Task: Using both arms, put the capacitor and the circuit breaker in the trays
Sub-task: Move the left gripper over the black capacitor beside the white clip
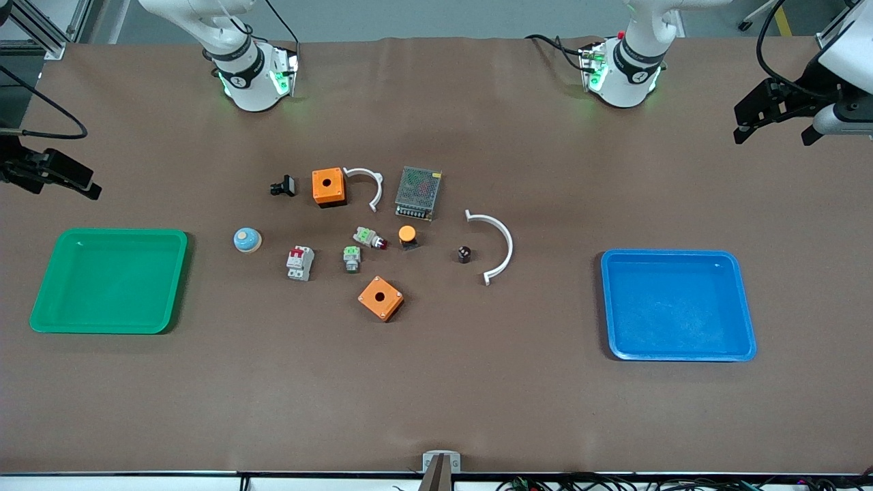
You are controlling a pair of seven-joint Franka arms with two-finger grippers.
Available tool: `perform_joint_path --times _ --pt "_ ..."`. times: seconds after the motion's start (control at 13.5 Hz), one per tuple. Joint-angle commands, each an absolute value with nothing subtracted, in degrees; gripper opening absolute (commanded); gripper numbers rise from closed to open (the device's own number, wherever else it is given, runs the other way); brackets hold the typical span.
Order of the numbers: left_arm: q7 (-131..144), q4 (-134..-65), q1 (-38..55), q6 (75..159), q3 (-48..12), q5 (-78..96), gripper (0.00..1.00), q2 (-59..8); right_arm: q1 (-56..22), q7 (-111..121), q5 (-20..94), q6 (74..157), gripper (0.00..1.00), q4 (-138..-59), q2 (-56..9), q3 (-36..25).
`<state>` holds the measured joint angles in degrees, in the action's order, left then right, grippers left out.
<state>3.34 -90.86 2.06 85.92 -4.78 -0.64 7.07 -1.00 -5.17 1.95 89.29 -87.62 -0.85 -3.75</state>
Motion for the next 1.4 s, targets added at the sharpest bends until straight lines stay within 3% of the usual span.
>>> perform_joint_path --times 0.0,0.52,0.96,1.33 --pt "3.43 -89.56 2.11 84.99 -4.83 -0.35 1.00 6.59 -0.97 -4.83 1.58 88.68 1.00 -86.13 -1.76 -3.60" --pt "3.77 -89.38 3.07 85.77 -5.36 0.08 1.00 0.90 -0.97 -4.83 1.67 88.68 1.00 -86.13 -1.76 -3.60" --pt "19.91 -89.82 4.48 97.54 -14.31 0.26 1.00 -10.26 -0.97 -4.83 1.76 88.68 1.00 -86.13 -1.93 -3.60" --pt "40.49 -89.91 12.73 108.26 -15.64 -0.26 1.00 -20.98 -0.97 -4.83 1.76 88.68 1.00 -86.13 -1.93 -3.60"
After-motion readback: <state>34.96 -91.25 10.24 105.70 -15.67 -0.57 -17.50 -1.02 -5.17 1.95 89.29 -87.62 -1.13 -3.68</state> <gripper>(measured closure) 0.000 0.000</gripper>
